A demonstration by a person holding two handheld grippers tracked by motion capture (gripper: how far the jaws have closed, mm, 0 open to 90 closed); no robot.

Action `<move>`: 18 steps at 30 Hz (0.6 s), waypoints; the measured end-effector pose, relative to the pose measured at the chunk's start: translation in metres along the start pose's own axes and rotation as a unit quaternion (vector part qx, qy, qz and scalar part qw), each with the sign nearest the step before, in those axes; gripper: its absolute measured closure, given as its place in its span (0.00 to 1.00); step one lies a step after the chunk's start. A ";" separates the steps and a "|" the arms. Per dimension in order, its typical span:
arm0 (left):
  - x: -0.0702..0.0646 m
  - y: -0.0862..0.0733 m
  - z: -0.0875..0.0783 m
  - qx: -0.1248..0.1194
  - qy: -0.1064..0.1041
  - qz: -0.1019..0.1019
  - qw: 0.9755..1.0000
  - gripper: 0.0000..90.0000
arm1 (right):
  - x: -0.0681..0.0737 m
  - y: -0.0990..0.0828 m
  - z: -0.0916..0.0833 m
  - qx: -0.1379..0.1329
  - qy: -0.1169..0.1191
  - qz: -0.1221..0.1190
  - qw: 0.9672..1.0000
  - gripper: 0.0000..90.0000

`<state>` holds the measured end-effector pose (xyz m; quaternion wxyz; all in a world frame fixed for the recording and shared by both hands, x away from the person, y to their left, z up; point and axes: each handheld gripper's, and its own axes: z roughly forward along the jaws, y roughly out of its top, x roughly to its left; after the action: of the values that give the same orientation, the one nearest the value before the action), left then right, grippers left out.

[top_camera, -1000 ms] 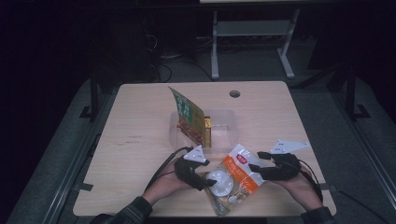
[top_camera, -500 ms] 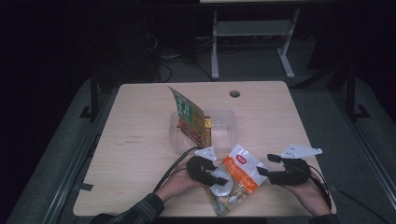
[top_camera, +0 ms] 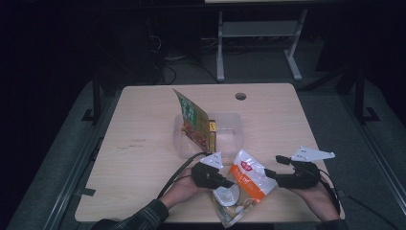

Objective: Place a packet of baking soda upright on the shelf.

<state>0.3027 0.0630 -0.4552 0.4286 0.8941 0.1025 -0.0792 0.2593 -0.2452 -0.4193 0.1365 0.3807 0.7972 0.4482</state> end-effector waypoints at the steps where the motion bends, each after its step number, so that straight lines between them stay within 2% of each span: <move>1: 0.000 0.000 -0.001 0.003 0.000 0.001 1.000 0.99 | 0.000 0.000 0.000 0.000 0.000 0.000 1.000 0.34; 4: -0.001 0.000 0.000 -0.001 -0.002 -0.001 1.000 0.99 | 0.000 0.000 0.000 0.000 0.001 0.001 1.000 0.34; 7: 0.000 0.002 0.001 -0.010 -0.014 -0.002 1.000 0.99 | 0.001 0.001 0.000 0.000 0.000 0.001 1.000 0.34; 9: -0.002 0.004 0.001 -0.007 -0.009 0.005 1.000 0.99 | 0.001 0.001 0.000 -0.001 0.000 0.001 1.000 0.33; 11: -0.003 0.006 -0.002 -0.017 -0.008 0.005 1.000 0.99 | 0.001 0.001 -0.001 -0.004 0.000 0.001 1.000 0.33; 14: -0.003 0.009 -0.010 -0.031 0.002 0.007 0.999 0.99 | 0.001 0.002 -0.003 -0.013 0.002 0.001 1.000 0.33; 18: -0.001 0.012 -0.027 -0.059 0.028 0.006 0.998 0.99 | 0.002 0.003 -0.003 -0.019 0.011 0.003 1.000 0.32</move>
<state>0.3058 0.0773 -0.4292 0.4781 0.8698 0.1136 -0.0456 0.2578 -0.2449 -0.4151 0.1338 0.3757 0.7886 0.4681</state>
